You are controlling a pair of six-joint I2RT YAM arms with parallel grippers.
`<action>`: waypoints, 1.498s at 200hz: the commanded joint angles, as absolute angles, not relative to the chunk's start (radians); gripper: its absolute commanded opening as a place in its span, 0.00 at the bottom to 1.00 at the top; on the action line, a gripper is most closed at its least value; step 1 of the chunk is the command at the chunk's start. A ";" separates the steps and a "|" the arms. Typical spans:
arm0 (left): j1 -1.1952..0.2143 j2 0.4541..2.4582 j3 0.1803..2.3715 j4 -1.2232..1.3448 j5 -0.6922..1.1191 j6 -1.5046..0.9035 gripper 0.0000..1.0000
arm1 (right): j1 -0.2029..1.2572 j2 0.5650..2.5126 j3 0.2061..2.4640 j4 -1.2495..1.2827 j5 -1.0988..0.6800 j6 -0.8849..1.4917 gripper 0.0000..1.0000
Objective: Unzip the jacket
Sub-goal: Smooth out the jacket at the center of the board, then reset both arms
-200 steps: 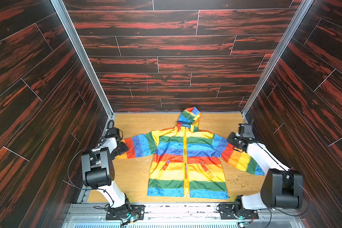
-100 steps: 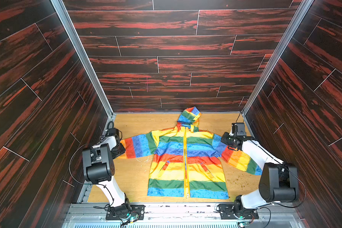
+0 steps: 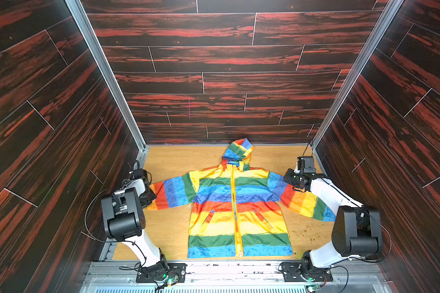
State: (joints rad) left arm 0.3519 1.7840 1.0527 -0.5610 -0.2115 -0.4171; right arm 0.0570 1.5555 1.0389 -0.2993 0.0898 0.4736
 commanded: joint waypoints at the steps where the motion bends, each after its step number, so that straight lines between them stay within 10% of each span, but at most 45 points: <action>1: 0.358 1.713 1.041 -0.586 -0.183 -0.414 0.63 | 0.062 1.565 1.047 -0.308 0.083 0.462 0.41; 24: 0.354 1.599 1.037 -0.535 -0.100 -0.413 0.93 | 0.061 1.500 1.028 -0.284 0.120 0.481 0.52; 50: 0.351 1.380 0.977 -0.400 -0.024 -0.415 1.00 | 0.058 1.379 0.966 -0.166 0.213 0.509 0.98; 124: 0.301 1.018 0.430 0.318 0.016 -0.192 1.00 | 0.051 1.287 0.605 0.377 0.519 0.116 0.97; 232: 0.131 1.412 0.411 0.754 0.032 -0.116 1.00 | -0.069 1.574 0.260 1.263 0.143 0.078 0.99; 299: 0.059 1.562 0.412 0.876 -0.170 -0.102 1.00 | -0.071 1.563 0.305 1.149 0.107 0.066 0.99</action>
State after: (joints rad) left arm 0.0761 1.5757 0.3954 0.8207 -0.0757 -0.1192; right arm -0.0723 1.5448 0.2935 1.1198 0.1337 0.0597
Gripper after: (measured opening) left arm 0.999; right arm 0.987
